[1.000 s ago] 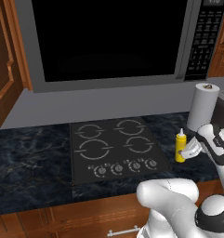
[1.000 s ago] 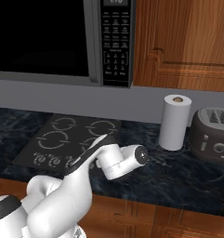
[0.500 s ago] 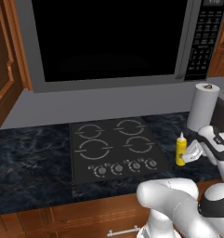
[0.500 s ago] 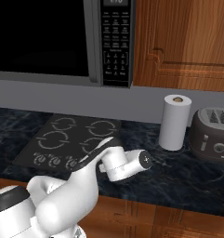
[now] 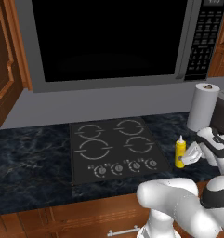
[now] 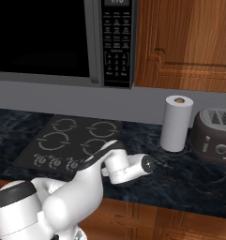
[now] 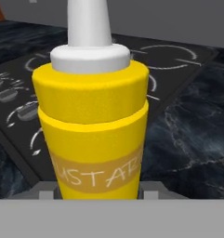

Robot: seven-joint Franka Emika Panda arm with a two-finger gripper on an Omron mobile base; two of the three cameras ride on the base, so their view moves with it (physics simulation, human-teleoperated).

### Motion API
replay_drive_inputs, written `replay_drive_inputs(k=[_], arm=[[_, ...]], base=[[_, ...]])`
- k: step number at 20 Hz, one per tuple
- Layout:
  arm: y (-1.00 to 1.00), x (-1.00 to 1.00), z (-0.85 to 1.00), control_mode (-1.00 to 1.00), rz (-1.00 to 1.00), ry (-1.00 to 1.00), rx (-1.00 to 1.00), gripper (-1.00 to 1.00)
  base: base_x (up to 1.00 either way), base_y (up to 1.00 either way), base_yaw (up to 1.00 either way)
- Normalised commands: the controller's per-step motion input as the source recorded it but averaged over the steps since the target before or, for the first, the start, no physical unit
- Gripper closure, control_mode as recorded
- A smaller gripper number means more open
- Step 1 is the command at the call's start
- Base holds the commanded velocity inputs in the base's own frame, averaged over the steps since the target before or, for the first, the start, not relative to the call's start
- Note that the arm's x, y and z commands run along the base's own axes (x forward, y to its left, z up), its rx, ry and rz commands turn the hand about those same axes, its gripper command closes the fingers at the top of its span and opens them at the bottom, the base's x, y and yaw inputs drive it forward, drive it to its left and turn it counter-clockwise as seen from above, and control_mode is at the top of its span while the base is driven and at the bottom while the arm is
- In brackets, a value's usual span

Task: Take 2 condiments from the cabinet and move them on the counter near the stove.Make sure the condiments are lined up with each other, next to each other.

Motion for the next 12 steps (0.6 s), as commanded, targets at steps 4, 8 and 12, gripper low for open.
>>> replay_drive_inputs(k=[4, 8, 12], arm=[[0.00, 0.08, -0.18, -1.00, 0.00, 0.00, 0.00, 1.00], [0.00, 0.07, -0.19, -1.00, 0.00, 0.00, 0.00, 1.00], [0.00, 0.01, -0.20, -1.00, 0.01, 0.00, 0.00, 1.00]], base=[[0.00, 0.00, 0.00], [0.00, 0.00, 0.00], [0.00, 0.00, 0.00]])
